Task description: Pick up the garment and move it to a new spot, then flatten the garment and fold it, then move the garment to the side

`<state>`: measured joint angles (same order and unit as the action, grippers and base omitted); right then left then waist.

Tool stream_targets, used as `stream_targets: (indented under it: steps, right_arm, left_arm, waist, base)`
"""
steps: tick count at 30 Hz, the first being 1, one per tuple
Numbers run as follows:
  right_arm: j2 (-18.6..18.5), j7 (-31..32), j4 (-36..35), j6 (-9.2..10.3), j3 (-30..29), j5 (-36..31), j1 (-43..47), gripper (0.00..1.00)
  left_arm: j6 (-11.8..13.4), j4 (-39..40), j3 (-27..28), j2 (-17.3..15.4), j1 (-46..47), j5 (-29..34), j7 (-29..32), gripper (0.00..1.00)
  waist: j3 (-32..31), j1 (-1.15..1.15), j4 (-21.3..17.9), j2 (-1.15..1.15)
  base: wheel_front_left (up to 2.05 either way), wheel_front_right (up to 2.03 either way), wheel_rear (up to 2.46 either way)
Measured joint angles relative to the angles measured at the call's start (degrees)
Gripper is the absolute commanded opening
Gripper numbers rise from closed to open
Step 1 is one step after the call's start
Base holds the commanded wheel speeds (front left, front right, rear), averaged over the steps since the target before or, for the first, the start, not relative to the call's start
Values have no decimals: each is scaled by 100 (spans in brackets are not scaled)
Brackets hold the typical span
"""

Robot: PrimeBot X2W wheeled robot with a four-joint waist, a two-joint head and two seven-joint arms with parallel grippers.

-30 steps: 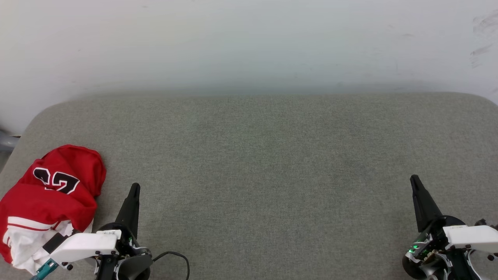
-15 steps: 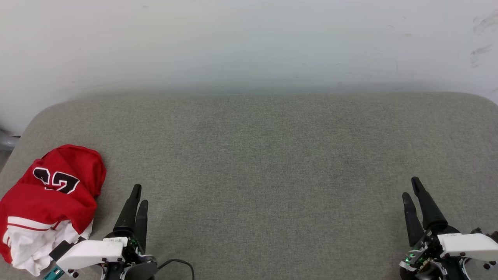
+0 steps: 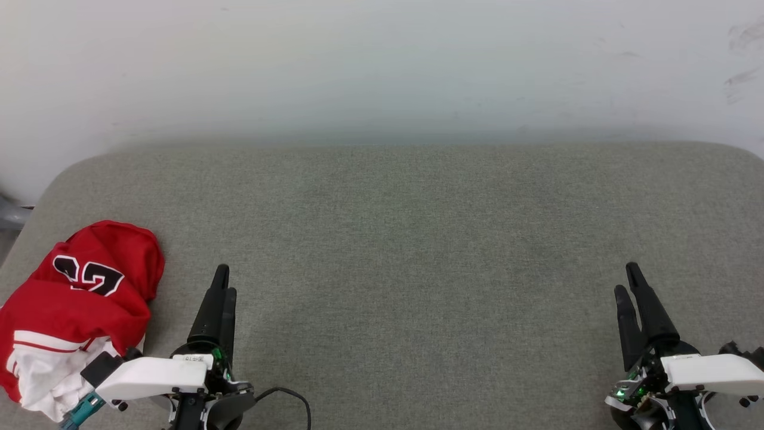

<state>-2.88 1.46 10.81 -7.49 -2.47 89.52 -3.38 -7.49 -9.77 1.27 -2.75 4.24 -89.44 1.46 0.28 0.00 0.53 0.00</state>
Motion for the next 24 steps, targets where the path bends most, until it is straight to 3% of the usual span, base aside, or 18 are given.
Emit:
stream_targets:
  steps: [8, 24]
  right_arm:
    - [-8, -193, -227, 0, 42, -670, 13, 100]
    - [-18, -509, -676, 0, -55, -3741, 99, 100]
  left_arm:
    - [0, 322, -109, -1, -30, 828, -185, 100]
    - [0, 603, -247, -34, -34, 3364, -520, 100]
  waist:
    - [6, 0, 36, 0]
    - [13, 0, 97, 0]
  base:
    - [0, 0, 0]
    - [0, 0, 0]
